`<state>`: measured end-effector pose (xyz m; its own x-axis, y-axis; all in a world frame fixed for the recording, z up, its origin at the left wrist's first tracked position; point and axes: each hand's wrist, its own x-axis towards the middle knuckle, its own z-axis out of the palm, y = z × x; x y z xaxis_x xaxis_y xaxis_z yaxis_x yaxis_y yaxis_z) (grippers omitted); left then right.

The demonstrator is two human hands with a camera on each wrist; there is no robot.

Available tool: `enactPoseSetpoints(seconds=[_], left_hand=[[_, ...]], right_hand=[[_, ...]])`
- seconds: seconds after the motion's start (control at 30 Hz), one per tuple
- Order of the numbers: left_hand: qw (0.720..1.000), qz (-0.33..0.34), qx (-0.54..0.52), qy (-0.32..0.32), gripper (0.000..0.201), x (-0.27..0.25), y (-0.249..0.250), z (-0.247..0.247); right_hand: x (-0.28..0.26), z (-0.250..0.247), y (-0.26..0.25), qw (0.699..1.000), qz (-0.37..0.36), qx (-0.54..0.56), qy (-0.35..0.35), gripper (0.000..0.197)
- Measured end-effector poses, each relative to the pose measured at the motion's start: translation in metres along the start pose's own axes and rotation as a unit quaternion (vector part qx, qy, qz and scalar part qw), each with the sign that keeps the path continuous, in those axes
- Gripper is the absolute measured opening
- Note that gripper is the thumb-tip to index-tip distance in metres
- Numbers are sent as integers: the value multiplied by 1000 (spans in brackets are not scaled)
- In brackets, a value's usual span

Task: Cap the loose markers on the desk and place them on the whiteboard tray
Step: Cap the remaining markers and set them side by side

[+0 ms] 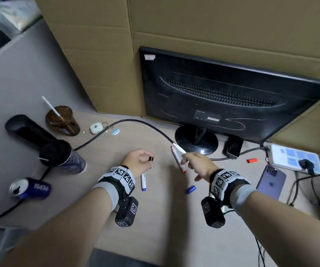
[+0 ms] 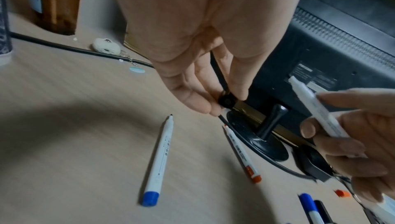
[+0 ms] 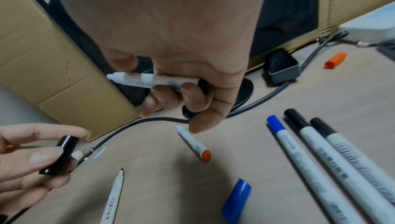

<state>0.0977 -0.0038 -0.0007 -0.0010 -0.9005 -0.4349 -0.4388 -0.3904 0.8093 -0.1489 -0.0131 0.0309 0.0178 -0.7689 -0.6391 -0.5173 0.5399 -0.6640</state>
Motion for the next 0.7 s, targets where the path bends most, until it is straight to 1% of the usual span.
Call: enactPoseSetpoints(seconds=[0.07, 0.1, 0.17, 0.27, 0.33, 0.4, 0.5, 0.7], left_hand=[[1000, 12, 16, -1, 28, -9, 5, 5], [1000, 17, 22, -2, 28, -12, 6, 7], [999, 29, 20, -1, 28, -18, 8, 12], [999, 38, 24, -8, 27, -27, 10, 17], [999, 38, 25, -16, 25, -32, 11, 19], [999, 40, 18, -22, 24, -36, 12, 20], [998, 47, 16, -26, 24, -41, 15, 19], [996, 72, 18, -48, 23, -54, 26, 18]], right_hand=[[-10, -8, 8, 1000, -23, -5, -2, 52], [-15, -11, 11, 999, -37, -8, -1, 54], [-23, -14, 18, 998, -65, -13, -2, 47], [-28, -15, 30, 993, -121, -12, -8, 27], [-28, -15, 36, 990, -144, -7, -7, 18], [-28, -15, 40, 988, -157, -6, 2, 18], [-29, -15, 40, 986, -164, -20, 14, 22], [-30, -15, 38, 982, -175, -66, 18, 25]])
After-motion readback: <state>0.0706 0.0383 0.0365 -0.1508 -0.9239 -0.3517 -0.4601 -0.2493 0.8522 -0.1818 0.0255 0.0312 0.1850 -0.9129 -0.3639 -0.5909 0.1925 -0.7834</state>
